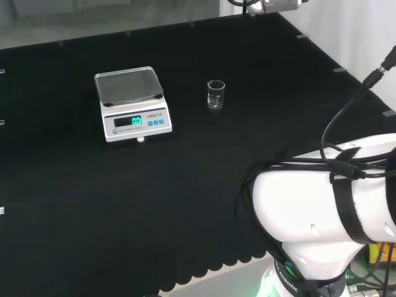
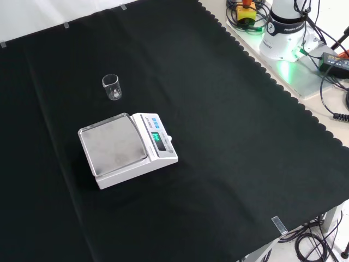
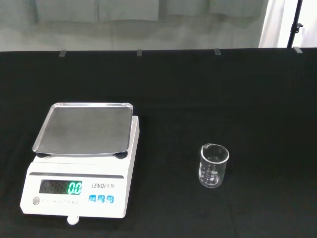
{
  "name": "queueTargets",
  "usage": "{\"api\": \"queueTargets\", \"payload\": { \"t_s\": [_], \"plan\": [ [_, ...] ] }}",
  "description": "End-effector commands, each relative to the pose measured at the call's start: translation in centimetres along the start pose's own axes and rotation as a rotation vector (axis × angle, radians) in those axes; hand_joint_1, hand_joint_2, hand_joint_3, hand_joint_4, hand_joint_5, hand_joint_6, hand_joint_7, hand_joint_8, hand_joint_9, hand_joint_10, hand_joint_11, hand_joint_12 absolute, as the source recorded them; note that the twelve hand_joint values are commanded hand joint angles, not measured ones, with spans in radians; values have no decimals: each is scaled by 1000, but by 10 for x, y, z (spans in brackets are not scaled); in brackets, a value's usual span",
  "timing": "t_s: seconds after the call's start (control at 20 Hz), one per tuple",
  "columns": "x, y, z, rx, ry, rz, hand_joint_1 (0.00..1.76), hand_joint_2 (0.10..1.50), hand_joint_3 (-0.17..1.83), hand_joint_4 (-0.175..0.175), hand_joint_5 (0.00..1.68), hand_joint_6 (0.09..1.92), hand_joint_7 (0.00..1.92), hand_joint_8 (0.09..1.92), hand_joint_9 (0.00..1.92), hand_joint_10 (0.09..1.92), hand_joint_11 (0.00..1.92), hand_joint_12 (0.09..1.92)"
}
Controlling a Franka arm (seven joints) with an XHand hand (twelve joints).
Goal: Pick up the beaker.
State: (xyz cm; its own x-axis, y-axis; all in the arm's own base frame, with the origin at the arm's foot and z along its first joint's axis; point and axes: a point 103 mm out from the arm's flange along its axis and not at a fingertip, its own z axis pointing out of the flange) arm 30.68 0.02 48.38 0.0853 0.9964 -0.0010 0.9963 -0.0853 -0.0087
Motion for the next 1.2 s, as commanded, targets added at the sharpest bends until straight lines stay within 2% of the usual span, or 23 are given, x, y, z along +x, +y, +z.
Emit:
{"api": "queueTargets", "payload": {
  "t_s": [0.05,0.25,0.45,0.85,1.2],
  "plan": [
    [0,1,1,-6,-7,4,140,1138,-25,-123,176,87,0,732,27,868,170,1474],
    [-2,4,4,-15,-2,47,67,1188,-1,-116,158,87,0,720,1,852,115,1496],
    [-5,12,8,-1,11,55,58,1188,-1,-116,159,87,0,723,0,888,135,1502],
    [-6,68,26,71,21,24,110,1163,-13,-116,161,87,0,727,0,900,143,1498],
    [-9,121,58,161,41,0,133,1155,-18,-116,164,87,0,711,0,893,142,1496]
  ]
}}
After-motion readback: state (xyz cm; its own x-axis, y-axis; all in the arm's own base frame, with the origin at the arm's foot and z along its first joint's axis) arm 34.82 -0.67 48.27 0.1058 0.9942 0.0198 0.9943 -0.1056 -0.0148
